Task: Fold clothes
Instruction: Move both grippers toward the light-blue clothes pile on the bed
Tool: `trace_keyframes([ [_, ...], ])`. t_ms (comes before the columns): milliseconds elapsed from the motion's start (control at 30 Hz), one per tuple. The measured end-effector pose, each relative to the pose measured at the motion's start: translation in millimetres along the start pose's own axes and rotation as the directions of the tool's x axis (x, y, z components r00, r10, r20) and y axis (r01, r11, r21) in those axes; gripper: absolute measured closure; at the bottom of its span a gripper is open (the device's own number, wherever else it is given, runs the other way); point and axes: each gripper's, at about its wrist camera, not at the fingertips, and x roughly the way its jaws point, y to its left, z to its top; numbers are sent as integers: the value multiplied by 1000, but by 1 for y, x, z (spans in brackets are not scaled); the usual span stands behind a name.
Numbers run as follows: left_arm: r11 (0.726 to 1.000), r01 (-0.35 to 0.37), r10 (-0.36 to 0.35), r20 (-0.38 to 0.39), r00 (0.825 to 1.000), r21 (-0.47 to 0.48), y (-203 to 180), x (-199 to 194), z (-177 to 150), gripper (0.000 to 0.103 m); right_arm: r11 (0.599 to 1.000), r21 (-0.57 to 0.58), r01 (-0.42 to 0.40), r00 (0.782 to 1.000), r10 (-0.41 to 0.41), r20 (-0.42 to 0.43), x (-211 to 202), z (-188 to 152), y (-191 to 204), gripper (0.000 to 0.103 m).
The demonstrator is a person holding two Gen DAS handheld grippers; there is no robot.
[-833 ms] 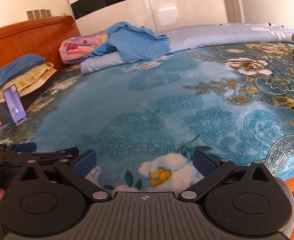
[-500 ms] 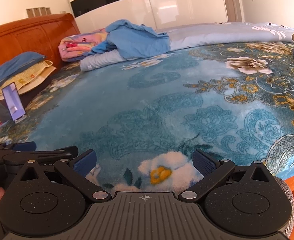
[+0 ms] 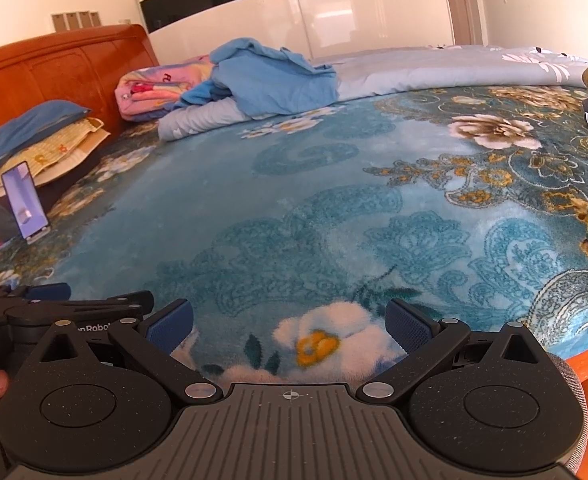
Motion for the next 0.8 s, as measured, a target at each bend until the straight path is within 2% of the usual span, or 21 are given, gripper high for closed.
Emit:
trace_keyframes([
  [100,1000,-2,2,21,1000,-12,6,3,4,1,1000,0,-13,1000,13,15,-3,0,-2,0],
  [300,996,39,-27,156,987,-80,24,12,31,1,1000,-9,-22,991,23,131,-13,15,-7,0],
  [467,989,97,-76,182,980,-112,37,42,70,1,995,57,-84,977,71,202,2,40,-27,0],
  [567,982,102,-65,224,972,-157,43,60,94,1,988,90,-122,966,97,240,24,60,-37,0],
  [667,981,85,-38,256,966,-174,48,82,117,1,992,73,-99,973,82,215,49,80,-45,0],
  [800,969,127,-68,265,962,-214,57,119,150,1,998,29,-64,977,57,207,78,101,-54,0],
])
